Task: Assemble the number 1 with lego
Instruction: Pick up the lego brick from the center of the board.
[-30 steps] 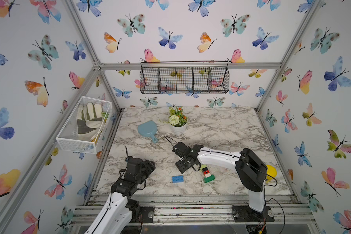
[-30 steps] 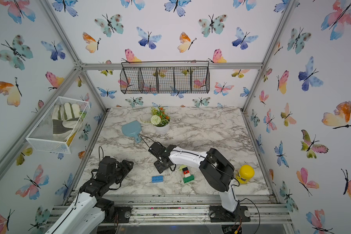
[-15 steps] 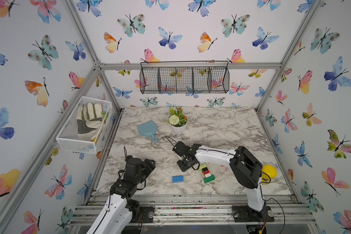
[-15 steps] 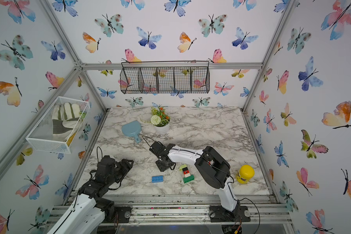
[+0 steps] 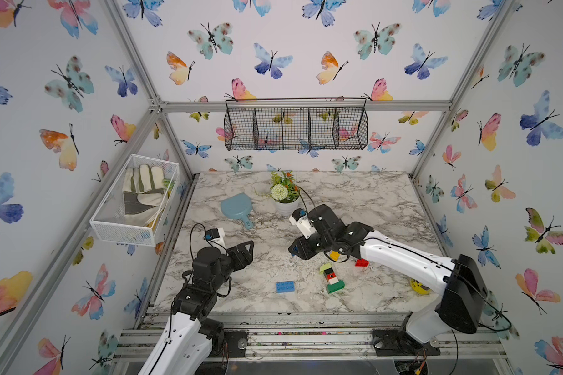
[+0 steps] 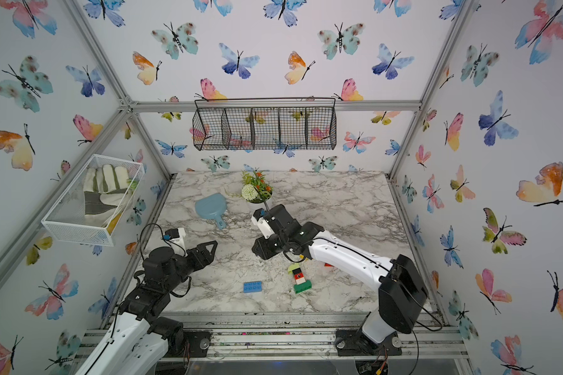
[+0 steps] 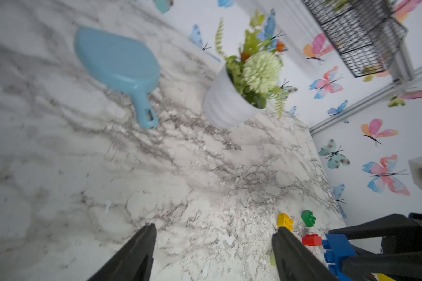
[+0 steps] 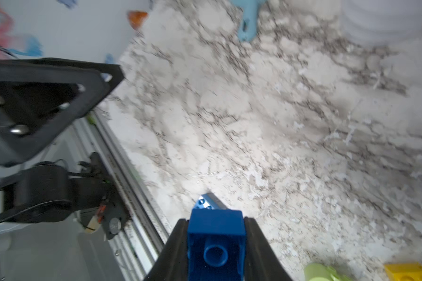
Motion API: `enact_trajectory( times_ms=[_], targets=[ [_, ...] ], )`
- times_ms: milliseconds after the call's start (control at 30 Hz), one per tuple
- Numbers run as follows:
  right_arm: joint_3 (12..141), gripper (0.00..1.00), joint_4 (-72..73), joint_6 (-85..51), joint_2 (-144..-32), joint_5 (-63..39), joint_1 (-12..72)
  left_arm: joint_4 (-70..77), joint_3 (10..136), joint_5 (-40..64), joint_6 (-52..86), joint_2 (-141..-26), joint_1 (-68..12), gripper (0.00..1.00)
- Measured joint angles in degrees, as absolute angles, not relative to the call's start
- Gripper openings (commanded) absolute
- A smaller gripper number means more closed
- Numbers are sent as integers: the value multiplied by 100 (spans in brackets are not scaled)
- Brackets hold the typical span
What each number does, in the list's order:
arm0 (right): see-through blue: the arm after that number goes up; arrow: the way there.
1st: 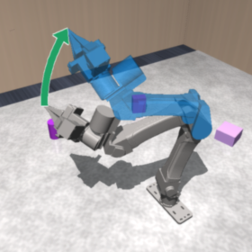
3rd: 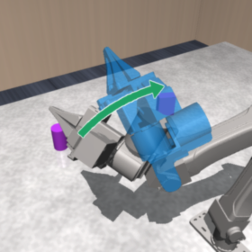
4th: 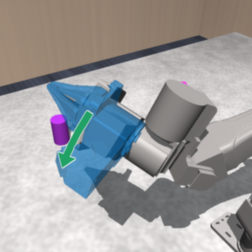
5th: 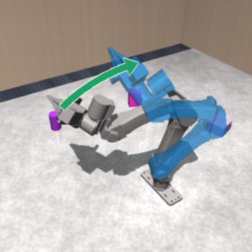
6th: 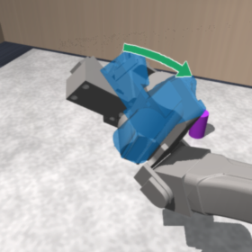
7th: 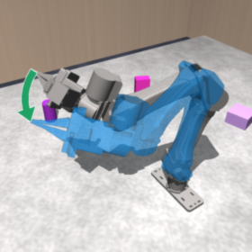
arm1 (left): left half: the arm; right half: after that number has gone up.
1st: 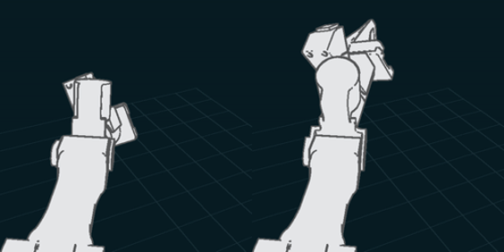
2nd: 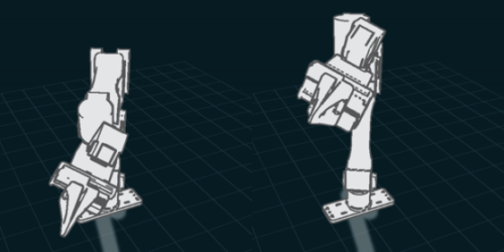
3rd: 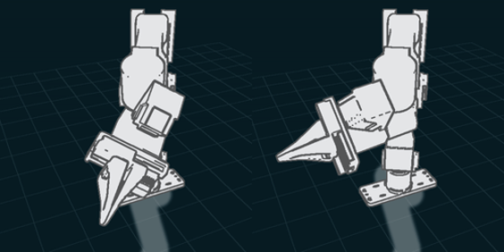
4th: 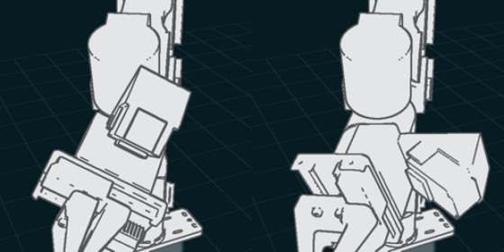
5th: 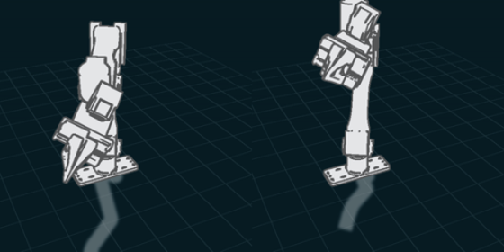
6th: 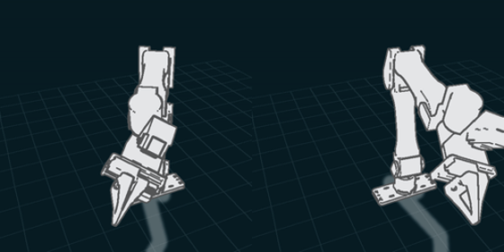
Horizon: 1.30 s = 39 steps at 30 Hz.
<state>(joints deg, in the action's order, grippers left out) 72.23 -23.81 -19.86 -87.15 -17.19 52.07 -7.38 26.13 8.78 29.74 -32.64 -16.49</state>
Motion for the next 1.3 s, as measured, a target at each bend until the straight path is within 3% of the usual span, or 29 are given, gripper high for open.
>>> enact_trajectory(
  times_ms=[367,700,900,1100,1300],
  targets=[
    [6608,22,-1433,-2571,-7780,-4121,4425,502,2915,3205,110,-2751,-1894,86],
    [6519,22,-104,-3553,-7859,-5996,4434,532,3116,3426,-1262,-3046,-3260,92],
    [6519,23,427,-4049,-7994,-6285,4434,832,3170,2867,-1669,-3483,-3883,84],
    [6497,23,694,-4307,-8036,-6311,4434,1225,3170,2598,-1741,-3723,-3944,64],
    [6434,21,878,-4449,-8073,-6311,4434,1380,3164,2580,-1680,-3745,-3946,54]
  ],
)
